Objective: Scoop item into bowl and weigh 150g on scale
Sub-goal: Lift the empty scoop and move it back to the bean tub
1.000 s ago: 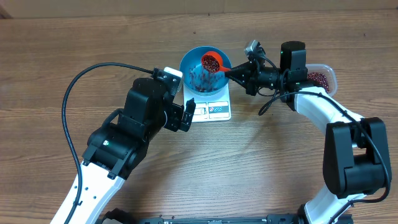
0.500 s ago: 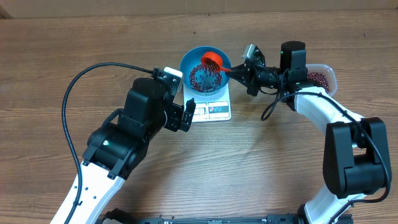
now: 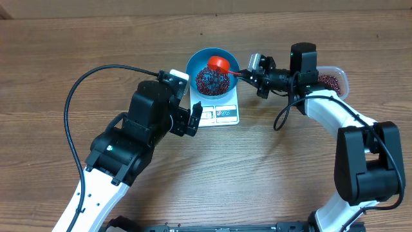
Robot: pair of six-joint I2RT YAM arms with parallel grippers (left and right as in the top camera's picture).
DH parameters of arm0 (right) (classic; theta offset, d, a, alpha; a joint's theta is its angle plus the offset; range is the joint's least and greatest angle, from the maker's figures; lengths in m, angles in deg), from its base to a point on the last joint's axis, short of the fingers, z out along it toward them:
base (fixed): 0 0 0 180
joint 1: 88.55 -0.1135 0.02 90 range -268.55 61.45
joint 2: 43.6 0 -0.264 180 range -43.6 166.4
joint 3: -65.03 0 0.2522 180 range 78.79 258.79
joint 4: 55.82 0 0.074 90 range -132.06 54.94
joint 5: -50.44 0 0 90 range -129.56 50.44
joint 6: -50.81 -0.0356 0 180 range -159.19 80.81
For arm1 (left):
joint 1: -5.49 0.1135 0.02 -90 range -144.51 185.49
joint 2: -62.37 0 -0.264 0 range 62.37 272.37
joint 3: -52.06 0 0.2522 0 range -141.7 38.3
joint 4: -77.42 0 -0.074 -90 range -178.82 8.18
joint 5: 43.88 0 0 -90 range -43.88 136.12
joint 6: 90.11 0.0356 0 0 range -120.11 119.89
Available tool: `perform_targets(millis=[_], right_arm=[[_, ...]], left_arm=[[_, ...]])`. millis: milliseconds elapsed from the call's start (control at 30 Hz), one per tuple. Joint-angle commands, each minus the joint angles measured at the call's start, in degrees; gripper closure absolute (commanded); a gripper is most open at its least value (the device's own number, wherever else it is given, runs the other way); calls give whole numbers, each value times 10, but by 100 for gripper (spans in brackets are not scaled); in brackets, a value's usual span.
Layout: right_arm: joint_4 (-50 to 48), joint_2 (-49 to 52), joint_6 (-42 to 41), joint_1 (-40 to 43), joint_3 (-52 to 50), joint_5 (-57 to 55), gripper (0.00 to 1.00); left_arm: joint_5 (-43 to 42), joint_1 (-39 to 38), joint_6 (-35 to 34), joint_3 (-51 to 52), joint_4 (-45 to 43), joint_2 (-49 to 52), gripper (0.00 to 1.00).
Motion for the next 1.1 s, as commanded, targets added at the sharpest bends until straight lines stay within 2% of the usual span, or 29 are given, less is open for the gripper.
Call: perform_targets(millis=[0, 333, 367, 500, 733, 833, 900, 1067], right_arm=[[-6, 2, 56, -2, 3, -32, 96], [-34, 2, 45, -2, 3, -39, 96], [-57, -4, -30, 0, 3, -39, 96], [-83, -33, -155, 9, 3, -39, 96], [-74, -133, -301, 34, 3, -43, 96], [-67, -173, -391, 71, 3, -51, 96], [-52, -189, -433, 106, 3, -51, 96], [59, -199, -430, 221, 3, -122, 96]], left_arm=[[-5, 3, -4, -1, -1, -8, 0], [-5, 3, -4, -1, -1, -8, 1], [-5, 3, -4, -1, -1, -8, 1], [-5, 3, -4, -1, -2, -8, 0], [-5, 3, -4, -1, -2, -8, 0], [-5, 3, -4, -1, -1, -8, 0], [-5, 3, -4, -1, -1, -8, 0], [-5, 3, -4, -1, -1, -8, 0]])
